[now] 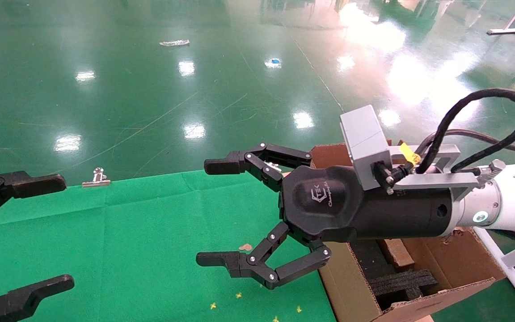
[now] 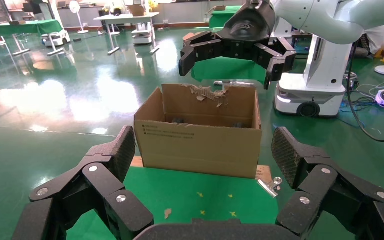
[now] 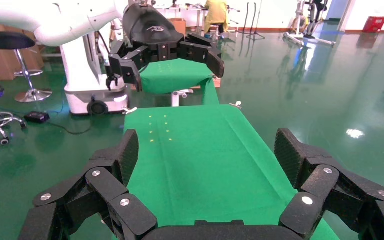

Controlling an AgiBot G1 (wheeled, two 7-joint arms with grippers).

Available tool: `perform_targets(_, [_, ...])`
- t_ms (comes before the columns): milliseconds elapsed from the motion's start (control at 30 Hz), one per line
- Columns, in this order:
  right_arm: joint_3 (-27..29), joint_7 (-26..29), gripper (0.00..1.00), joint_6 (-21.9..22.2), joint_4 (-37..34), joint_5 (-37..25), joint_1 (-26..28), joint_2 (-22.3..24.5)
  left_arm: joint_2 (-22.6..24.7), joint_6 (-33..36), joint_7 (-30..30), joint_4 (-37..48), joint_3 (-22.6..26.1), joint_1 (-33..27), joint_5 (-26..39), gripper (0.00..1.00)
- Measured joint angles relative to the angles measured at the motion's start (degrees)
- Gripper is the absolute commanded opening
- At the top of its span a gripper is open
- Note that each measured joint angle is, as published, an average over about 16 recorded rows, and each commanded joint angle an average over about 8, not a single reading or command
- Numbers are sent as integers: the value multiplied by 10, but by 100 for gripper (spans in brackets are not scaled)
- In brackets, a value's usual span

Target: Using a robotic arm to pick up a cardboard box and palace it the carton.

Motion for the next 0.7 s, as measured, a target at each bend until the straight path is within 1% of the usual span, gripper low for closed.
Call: perform_targets(700, [-1, 0, 100, 0, 0, 0, 1, 0, 0, 0, 0, 0, 0, 0, 0, 100])
